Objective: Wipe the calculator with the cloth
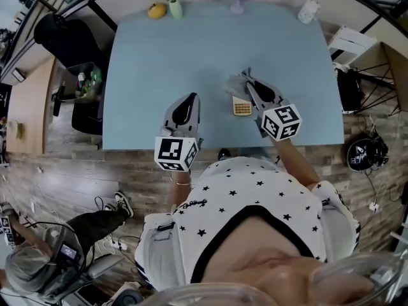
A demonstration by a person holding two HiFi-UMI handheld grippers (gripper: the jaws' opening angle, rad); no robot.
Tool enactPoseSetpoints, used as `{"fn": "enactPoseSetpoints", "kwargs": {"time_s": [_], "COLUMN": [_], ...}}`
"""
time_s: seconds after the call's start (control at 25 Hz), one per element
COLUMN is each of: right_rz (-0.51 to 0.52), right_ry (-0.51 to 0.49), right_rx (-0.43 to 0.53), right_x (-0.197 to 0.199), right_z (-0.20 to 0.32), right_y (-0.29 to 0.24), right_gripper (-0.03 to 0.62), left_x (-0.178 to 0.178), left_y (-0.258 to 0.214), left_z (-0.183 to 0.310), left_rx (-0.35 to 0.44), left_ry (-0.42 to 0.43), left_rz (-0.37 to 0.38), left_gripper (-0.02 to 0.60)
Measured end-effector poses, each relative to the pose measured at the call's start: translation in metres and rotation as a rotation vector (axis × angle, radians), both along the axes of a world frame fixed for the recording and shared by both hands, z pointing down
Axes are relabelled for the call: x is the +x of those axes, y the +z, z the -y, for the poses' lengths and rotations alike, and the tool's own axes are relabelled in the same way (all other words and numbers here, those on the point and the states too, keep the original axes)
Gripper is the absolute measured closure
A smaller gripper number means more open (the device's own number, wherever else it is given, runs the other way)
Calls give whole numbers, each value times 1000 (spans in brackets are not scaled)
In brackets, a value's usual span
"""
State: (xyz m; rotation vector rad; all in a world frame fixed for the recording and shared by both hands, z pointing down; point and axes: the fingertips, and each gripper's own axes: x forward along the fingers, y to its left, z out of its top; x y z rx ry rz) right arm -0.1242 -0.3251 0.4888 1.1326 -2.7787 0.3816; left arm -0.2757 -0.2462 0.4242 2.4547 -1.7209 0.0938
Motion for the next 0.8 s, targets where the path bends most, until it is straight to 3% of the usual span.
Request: {"fn": "enactPoseSetpoints", "kwargs": {"time_s": [0.44,0.8], "right_rz": [-141,-273], "right_ry": [-67,-124], "right_rx": [-93,-159], "right_x": [-35,-41], "right_z": [43,55], "right_y": [56,103], "right_gripper": [557,557], "left_x": [-30,-37], "left_y": [4,7], "left_z": [15,23], "left_rx": [-27,-52], "left_ry": [-88,-136], "left_rz": [-4,-4], "left_gripper": [551,551]}}
